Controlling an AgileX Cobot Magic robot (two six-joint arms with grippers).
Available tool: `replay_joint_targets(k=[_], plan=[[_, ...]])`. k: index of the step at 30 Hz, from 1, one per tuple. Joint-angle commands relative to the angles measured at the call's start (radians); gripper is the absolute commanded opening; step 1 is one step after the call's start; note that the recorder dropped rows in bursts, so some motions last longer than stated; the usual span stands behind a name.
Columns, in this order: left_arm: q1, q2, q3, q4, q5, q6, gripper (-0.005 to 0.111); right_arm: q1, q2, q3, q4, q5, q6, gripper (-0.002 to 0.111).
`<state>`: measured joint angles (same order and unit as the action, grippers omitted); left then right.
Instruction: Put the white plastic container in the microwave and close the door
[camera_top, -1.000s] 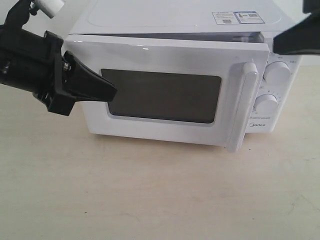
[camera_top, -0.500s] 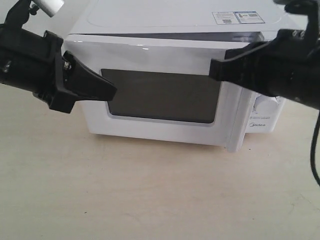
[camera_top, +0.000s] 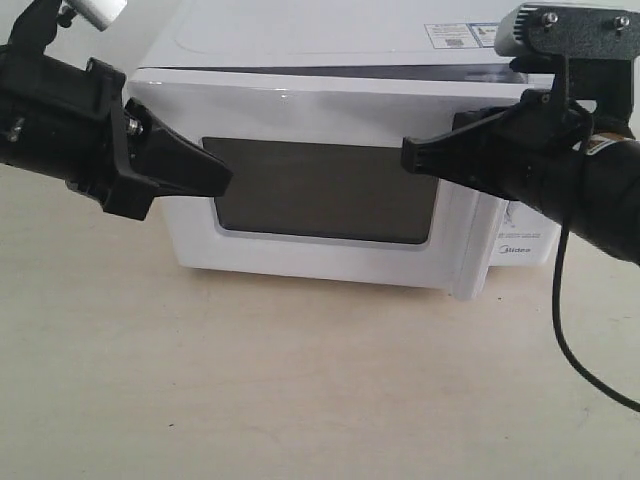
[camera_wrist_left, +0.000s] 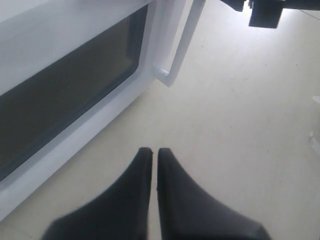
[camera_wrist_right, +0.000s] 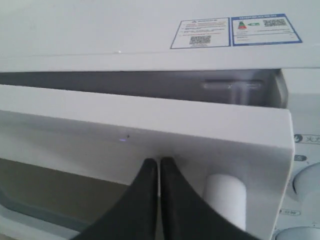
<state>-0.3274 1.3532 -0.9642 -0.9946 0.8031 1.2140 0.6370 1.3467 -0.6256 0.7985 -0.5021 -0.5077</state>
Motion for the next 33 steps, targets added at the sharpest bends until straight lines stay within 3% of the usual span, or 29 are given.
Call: replay_joint_targets(k=[1, 24, 29, 33], plan=[[-0.008, -0.001, -0.007, -0.011, -0.007, -0.01, 0.004, 0.001, 0.024, -0.028, 0.005, -0.037, 0.027, 0.0], [-0.008, -0.006, -0.007, -0.011, -0.018, -0.033, 0.004, 0.001, 0.149, -0.154, 0.068, -0.092, -0.004, 0.0], [-0.008, -0.07, -0.007, 0.056, -0.018, -0.091, 0.004, 0.001, -0.035, -0.131, 0.343, 0.021, -0.349, 0.0], [-0.008, -0.12, -0.007, 0.107, -0.008, -0.182, 0.004, 0.001, -0.228, -0.006, 0.432, 0.021, -0.504, 0.0]])
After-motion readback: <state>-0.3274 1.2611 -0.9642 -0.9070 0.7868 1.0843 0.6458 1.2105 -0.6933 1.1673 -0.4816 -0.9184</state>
